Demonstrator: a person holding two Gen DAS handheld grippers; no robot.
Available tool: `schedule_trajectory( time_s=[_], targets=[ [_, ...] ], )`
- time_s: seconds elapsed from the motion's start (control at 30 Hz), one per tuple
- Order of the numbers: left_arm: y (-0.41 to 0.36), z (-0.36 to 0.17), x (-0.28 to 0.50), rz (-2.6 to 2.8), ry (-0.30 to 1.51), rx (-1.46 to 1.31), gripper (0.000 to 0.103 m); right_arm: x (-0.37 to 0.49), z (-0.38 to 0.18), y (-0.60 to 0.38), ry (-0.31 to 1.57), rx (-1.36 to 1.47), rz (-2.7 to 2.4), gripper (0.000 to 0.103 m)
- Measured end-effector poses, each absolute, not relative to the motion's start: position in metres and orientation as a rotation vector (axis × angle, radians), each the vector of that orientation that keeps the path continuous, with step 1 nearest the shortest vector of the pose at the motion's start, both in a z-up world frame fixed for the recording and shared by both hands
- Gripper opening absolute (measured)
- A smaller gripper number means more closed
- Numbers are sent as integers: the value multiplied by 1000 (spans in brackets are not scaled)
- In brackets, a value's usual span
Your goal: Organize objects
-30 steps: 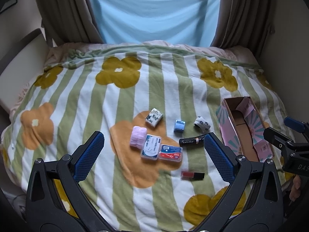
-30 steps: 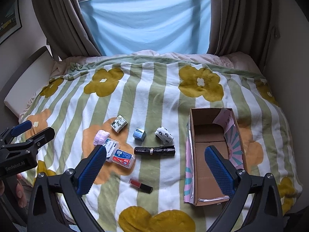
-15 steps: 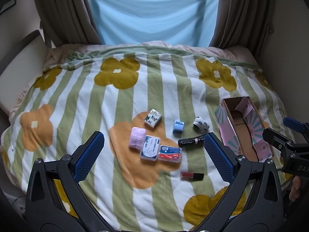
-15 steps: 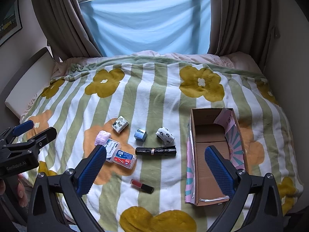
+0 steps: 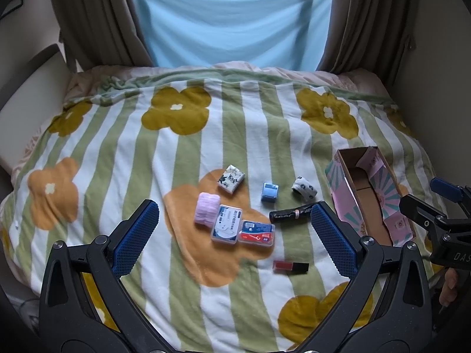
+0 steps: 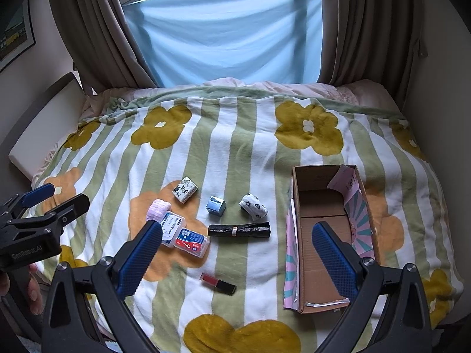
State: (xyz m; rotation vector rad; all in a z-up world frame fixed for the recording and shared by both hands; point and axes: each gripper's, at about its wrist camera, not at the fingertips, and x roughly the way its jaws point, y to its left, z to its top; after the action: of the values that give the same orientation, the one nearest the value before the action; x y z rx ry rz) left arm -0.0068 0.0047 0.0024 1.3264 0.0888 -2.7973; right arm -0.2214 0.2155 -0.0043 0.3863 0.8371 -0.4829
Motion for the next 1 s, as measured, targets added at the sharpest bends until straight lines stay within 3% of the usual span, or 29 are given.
schedule_trajectory(
  time_s=[1.0],
  targets=[
    [6, 1, -4, -2789, 109, 1316, 102, -222, -2, 216, 837, 351, -403, 102]
  ],
)
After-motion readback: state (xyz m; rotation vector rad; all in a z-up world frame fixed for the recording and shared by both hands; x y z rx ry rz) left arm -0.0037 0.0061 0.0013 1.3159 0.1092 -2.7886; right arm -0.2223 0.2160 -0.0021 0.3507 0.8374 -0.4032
